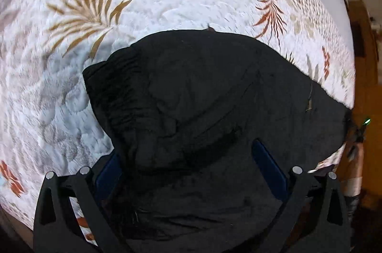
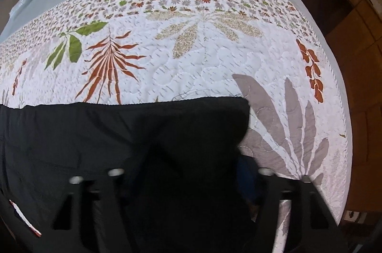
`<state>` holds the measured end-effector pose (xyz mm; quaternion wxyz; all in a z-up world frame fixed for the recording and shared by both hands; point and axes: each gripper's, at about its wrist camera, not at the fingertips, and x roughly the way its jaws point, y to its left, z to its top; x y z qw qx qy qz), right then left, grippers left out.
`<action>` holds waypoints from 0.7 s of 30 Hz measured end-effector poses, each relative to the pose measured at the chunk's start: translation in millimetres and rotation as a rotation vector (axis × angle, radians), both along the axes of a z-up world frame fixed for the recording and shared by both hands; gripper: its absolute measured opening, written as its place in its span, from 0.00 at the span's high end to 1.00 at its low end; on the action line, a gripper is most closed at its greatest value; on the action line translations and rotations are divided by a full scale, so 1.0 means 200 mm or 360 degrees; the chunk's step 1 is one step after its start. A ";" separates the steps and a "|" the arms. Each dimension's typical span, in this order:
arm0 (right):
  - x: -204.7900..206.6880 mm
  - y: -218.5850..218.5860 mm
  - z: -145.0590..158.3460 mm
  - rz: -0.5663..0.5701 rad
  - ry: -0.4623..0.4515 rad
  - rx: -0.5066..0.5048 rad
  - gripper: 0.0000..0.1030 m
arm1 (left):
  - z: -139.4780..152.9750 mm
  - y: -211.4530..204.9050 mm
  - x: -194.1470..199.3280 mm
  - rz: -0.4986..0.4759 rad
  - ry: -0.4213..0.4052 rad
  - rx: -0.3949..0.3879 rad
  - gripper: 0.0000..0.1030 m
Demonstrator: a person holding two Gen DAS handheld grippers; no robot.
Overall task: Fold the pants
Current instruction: 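Lower both tools to the pants waistband and grasp it with each tool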
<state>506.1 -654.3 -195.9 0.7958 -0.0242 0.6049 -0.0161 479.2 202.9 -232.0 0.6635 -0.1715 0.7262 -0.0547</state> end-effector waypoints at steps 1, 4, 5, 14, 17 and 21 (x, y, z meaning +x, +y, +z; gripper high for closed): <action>-0.01 0.01 0.02 0.0009 -0.0010 -0.0006 0.68 | -0.01 -0.04 0.00 -0.0055 -0.0002 0.0102 0.26; -0.02 0.05 0.05 0.0030 -0.0045 -0.0044 0.83 | -0.02 -0.10 0.01 -0.0124 -0.0048 0.0153 0.45; -0.02 0.05 0.06 0.0034 -0.0052 -0.0054 0.85 | -0.02 -0.12 0.01 -0.0129 -0.0053 0.0152 0.52; -0.19 0.07 0.29 0.0205 -0.0319 -0.0110 0.89 | 0.07 -0.19 -0.06 -0.0146 -0.0201 0.0161 0.75; -0.35 0.13 0.47 0.0307 -0.0485 -0.0037 0.89 | 0.09 -0.18 -0.11 -0.0163 -0.0266 0.0159 0.76; -0.59 0.20 0.66 0.0419 -0.0637 0.0055 0.89 | 0.13 -0.14 -0.17 -0.0168 -0.0343 0.0147 0.76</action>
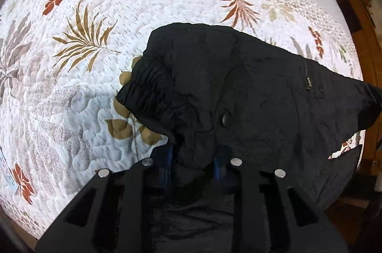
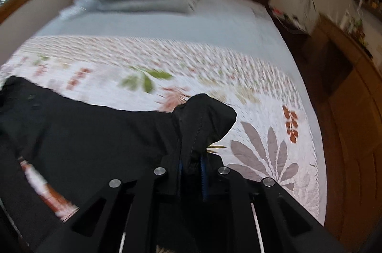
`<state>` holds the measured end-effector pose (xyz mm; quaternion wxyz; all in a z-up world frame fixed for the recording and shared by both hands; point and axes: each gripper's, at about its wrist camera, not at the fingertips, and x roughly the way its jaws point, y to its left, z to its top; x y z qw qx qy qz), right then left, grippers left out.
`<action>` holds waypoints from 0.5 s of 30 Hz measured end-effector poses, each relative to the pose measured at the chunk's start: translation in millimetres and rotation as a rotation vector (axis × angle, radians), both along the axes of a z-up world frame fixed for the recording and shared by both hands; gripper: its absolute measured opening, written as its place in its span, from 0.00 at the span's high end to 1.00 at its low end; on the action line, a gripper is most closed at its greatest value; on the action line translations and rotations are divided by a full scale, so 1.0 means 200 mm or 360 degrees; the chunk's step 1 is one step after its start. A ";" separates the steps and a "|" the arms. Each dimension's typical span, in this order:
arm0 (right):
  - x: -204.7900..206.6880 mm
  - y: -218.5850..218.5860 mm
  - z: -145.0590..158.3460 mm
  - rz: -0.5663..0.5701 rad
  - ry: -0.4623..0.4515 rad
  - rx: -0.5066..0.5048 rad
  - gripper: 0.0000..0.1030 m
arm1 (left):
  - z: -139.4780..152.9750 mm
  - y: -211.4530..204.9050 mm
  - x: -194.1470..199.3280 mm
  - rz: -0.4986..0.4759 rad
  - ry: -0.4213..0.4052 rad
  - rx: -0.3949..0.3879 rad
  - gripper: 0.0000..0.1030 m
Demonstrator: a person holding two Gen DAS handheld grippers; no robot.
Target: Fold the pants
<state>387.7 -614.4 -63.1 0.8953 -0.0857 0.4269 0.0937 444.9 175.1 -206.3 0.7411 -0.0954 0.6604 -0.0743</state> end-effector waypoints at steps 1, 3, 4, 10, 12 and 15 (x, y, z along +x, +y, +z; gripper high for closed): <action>-0.06 0.02 0.04 0.0026 -0.0026 0.0008 0.89 | 0.02 0.04 -0.03 0.0004 -0.0017 -0.0006 0.76; -0.22 0.04 0.10 0.0071 -0.0075 0.0049 0.89 | 0.04 0.03 -0.06 0.0006 -0.0050 -0.0014 0.76; -0.30 0.05 0.12 0.0094 -0.0091 0.0068 0.89 | 0.04 0.03 -0.06 0.0007 -0.0061 -0.0019 0.76; -0.75 0.02 0.12 0.0082 -0.0145 0.0192 0.89 | 0.10 0.00 -0.16 -0.0015 -0.0166 -0.0065 0.76; -0.90 -0.03 0.09 0.0015 -0.0147 0.0241 0.89 | 0.12 -0.02 -0.20 -0.0029 -0.0206 -0.0096 0.76; -1.06 -0.13 0.03 -0.0090 -0.0136 0.0326 0.89 | 0.16 -0.03 -0.30 -0.0048 -0.0280 -0.0152 0.76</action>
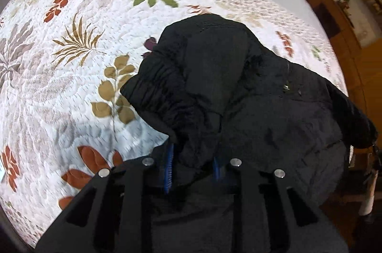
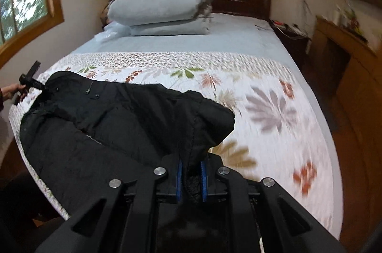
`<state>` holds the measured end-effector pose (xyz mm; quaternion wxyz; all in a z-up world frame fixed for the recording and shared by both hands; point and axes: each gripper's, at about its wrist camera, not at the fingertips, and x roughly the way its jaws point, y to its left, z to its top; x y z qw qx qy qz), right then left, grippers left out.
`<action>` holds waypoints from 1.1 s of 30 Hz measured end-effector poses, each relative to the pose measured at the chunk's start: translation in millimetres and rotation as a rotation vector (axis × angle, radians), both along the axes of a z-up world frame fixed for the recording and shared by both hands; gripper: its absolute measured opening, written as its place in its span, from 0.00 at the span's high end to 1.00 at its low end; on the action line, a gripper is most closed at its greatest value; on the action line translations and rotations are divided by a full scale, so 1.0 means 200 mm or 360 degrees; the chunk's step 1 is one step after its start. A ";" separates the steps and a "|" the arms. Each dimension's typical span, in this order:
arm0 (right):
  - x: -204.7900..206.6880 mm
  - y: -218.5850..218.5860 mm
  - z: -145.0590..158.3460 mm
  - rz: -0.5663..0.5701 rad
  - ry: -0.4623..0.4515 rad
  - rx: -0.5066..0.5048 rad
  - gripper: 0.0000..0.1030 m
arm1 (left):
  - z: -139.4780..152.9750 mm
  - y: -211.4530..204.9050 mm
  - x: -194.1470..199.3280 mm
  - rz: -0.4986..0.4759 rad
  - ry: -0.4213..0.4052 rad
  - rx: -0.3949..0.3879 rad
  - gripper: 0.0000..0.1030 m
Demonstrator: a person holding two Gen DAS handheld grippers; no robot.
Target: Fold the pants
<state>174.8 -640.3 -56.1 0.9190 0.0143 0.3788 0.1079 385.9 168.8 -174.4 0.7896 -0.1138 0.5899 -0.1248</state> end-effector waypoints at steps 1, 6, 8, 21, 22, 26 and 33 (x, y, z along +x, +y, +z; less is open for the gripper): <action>-0.03 -0.03 -0.03 -0.0019 0.0010 0.0024 0.89 | 0.01 0.00 -0.03 0.0000 -0.0017 -0.0017 0.76; -0.19 -0.09 -0.21 -0.0103 0.0128 0.0126 0.89 | 0.05 0.02 -0.24 -0.0012 -0.0116 -0.0158 0.76; -0.25 -0.08 -0.28 -0.0121 0.0170 0.0168 0.89 | 0.04 0.02 -0.32 -0.0006 -0.0132 -0.0199 0.76; -0.46 -0.16 -0.46 -0.0315 0.0304 0.0300 0.87 | 0.00 0.12 -0.83 0.0002 -0.0143 -0.0386 0.75; -0.47 -0.17 -0.47 -0.0327 0.0314 0.0305 0.87 | 0.00 0.12 -0.86 -0.0004 -0.0141 -0.0385 0.75; -0.51 -0.20 -0.51 -0.0395 0.0368 0.0324 0.81 | 0.00 0.16 -0.94 -0.0031 -0.0183 -0.0357 0.72; -0.61 -0.16 -0.35 -0.0564 0.0402 0.0185 0.40 | -0.04 0.14 -0.95 -0.0080 -0.0283 -0.0326 0.70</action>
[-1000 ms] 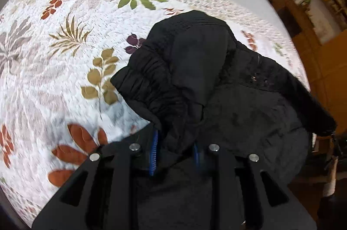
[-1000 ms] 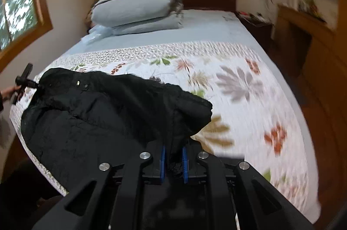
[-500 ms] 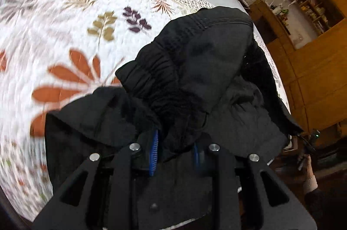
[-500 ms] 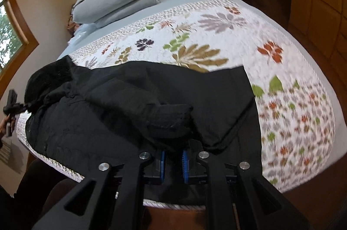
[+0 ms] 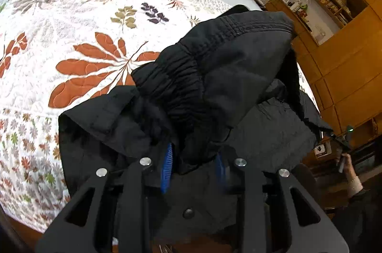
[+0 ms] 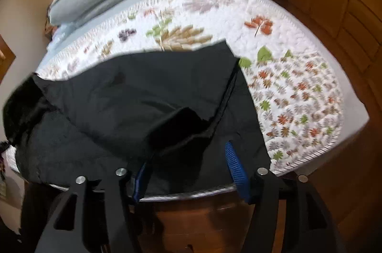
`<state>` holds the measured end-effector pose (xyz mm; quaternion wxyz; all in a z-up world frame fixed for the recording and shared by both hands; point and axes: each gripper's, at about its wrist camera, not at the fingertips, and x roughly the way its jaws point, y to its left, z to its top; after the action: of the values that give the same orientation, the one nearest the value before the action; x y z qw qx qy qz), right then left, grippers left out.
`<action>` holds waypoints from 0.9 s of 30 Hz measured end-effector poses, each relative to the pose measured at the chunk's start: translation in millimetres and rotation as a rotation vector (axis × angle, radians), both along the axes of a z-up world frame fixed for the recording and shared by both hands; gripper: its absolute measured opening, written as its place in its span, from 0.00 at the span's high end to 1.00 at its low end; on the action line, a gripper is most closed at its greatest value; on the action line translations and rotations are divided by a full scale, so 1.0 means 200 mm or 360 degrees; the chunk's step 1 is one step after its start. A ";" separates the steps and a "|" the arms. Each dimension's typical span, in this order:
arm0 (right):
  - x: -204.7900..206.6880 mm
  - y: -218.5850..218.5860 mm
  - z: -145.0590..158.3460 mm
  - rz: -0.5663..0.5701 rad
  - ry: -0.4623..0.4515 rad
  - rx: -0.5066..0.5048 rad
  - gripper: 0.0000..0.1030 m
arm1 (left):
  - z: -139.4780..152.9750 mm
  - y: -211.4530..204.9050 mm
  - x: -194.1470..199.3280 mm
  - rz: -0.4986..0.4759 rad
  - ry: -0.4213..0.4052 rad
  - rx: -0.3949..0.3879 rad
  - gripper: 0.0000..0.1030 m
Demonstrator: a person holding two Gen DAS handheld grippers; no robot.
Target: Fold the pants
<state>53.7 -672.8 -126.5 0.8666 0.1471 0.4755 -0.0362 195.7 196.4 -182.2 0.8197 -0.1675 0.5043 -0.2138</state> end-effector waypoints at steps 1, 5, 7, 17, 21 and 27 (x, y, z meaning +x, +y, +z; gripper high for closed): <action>-0.01 0.01 0.07 -0.0014 -0.0027 -0.0030 0.38 | -0.01 -0.01 -0.01 0.0004 -0.0014 -0.0005 0.69; 0.14 0.25 0.40 0.0181 -0.0242 -0.0108 0.27 | -0.04 -0.02 -0.02 -0.0009 -0.0072 -0.0035 0.69; 0.32 0.52 0.55 0.0437 -0.0351 -0.0159 0.17 | -0.05 -0.02 -0.03 -0.0007 -0.0090 -0.0057 0.69; 1.20 2.21 0.47 0.1741 -0.0382 -0.0321 0.16 | -0.09 0.00 -0.05 -0.0035 -0.0152 -0.0113 0.68; 1.34 2.56 0.35 0.2004 -0.0268 -0.0432 0.16 | -0.10 0.03 -0.06 -0.0046 -0.0153 -0.0135 0.68; 1.44 2.79 0.18 0.2212 -0.0034 -0.0397 0.41 | -0.11 0.06 -0.06 -0.0071 -0.0152 -0.0161 0.68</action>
<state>340.9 -114.2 -89.9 0.7039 -0.2906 0.4432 0.4729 184.6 207.8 -205.0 0.8284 -0.1872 0.4567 -0.2649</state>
